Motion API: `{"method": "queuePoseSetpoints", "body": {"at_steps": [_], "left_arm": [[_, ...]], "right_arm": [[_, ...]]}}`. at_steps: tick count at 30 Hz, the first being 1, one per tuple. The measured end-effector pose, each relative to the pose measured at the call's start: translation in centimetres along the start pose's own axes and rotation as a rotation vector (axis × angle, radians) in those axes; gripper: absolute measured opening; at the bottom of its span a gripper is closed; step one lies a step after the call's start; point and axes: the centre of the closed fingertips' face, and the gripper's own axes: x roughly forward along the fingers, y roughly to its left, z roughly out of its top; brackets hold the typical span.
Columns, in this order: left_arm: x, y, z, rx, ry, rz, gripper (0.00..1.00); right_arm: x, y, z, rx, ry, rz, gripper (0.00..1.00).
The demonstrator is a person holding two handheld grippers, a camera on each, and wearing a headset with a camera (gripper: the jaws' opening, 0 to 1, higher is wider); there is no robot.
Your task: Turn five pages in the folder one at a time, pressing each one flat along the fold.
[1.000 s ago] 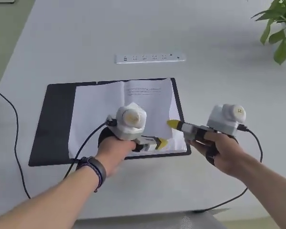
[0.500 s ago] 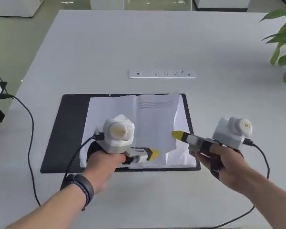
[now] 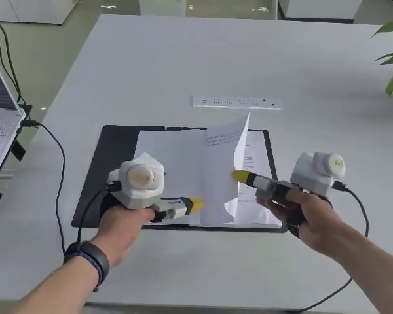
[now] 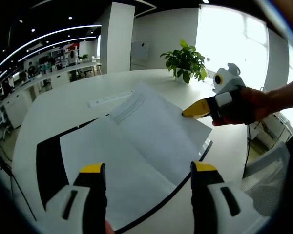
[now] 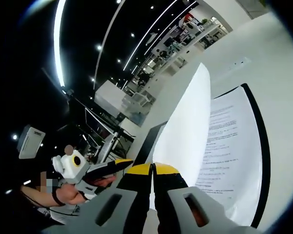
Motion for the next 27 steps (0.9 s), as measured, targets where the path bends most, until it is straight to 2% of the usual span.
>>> {"method": "queuePoseSetpoints", "body": {"at_steps": [3,14,27], "left_arm": [[-1.0,1.0,-0.7,-0.007,0.004,0.020,0.71],[-3.7,3.6,-1.9,-0.033,-0.014,0.082,0.72],[-6.6,5.5,-3.3,-0.068,-0.024,0.130,0.73]], "right_arm": [[0.6,0.9,0.0,-0.003,0.001,0.022,0.00],[2.8,2.6,-0.5,-0.012,0.043,0.067,0.00],[5.7,4.8,-1.2,-0.016,0.081,0.113,0.00]]}}
